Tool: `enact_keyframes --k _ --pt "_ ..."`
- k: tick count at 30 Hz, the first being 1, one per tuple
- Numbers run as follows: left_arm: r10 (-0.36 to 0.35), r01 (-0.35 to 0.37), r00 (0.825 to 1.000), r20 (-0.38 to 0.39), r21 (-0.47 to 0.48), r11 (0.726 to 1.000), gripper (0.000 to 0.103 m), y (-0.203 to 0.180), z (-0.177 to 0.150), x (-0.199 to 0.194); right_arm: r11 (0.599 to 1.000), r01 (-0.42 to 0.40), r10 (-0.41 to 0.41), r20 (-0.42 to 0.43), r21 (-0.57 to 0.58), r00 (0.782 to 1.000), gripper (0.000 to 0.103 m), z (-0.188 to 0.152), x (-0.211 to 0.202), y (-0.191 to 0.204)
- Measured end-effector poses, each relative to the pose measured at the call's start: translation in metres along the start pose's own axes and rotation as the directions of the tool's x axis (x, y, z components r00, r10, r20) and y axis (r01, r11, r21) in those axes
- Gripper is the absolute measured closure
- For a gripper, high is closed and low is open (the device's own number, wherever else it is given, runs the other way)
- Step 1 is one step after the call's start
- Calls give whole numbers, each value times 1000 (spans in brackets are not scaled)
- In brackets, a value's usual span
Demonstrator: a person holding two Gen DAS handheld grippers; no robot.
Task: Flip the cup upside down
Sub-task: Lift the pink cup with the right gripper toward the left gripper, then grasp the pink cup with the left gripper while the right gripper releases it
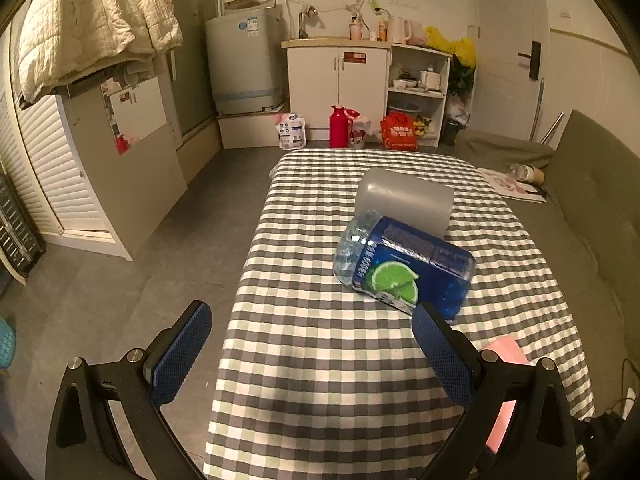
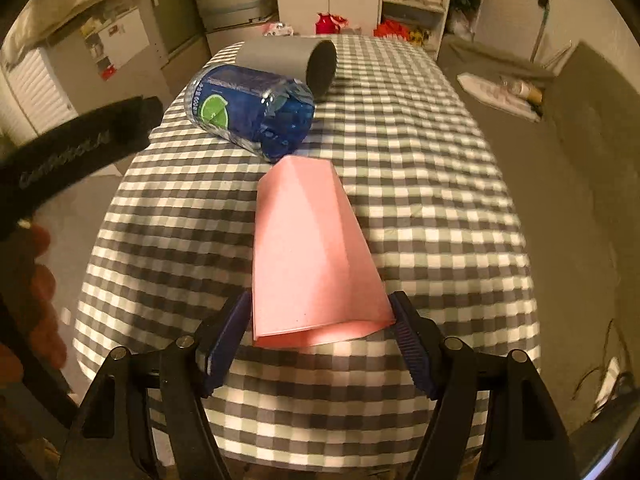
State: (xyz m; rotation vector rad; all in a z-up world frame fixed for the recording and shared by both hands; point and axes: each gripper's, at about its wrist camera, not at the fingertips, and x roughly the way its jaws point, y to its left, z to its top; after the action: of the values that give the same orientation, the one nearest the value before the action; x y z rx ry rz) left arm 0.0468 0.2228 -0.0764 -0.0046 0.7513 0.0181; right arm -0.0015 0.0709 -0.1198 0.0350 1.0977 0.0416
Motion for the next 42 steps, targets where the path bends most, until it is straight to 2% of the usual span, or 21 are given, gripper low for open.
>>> enact_keyframes --k 1,7,10,12,16,20,22,25,27,32,36,40,42 --pt "5 -5 1000 1 6 1000 0 -1 0 -1 1000 -9 9 -24 12 1000 18 1 1 -1" --pt "54 -53 998 -28 23 998 0 -11 3 -4 999 -25 25 17 24 1000 17 6 -28 -14" --pt "19 -18 999 -31 23 1000 0 -17 7 -13 999 5 -8 63 43 998 17 14 -50 -33" --pt "-9 10 998 -55 19 1000 0 -23 9 -17 997 56 -62 104 59 993 17 22 -66 -51" --pt "-71 72 992 -102 9 997 0 -40 10 -23 990 108 -124 198 89 972 17 46 -91 -86" --pt "-153 156 974 -168 6 988 0 -69 7 -23 982 166 -184 268 87 946 17 68 -100 -106" --pt "-132 145 972 -197 53 988 0 -86 0 -18 980 185 -197 298 67 934 17 76 -101 -109" --pt "-79 112 962 -260 112 987 0 -100 -15 -6 980 190 -196 328 52 924 17 70 -102 -113" --pt "-79 111 957 -280 99 989 0 -100 -21 -1 984 171 -175 307 39 935 17 63 -96 -116" --pt "-133 155 948 -290 55 986 1 -106 -21 3 991 129 -133 249 30 959 17 51 -85 -129" --pt "-135 174 934 -330 92 980 2 -120 -24 15 991 127 -134 222 47 966 17 47 -79 -134" --pt "-183 223 915 -361 72 972 2 -123 -28 23 993 119 -115 208 -5 971 17 46 -74 -126" --pt "-182 224 910 -373 73 972 2 -122 -29 28 991 134 -127 208 -20 970 17 45 -72 -124"
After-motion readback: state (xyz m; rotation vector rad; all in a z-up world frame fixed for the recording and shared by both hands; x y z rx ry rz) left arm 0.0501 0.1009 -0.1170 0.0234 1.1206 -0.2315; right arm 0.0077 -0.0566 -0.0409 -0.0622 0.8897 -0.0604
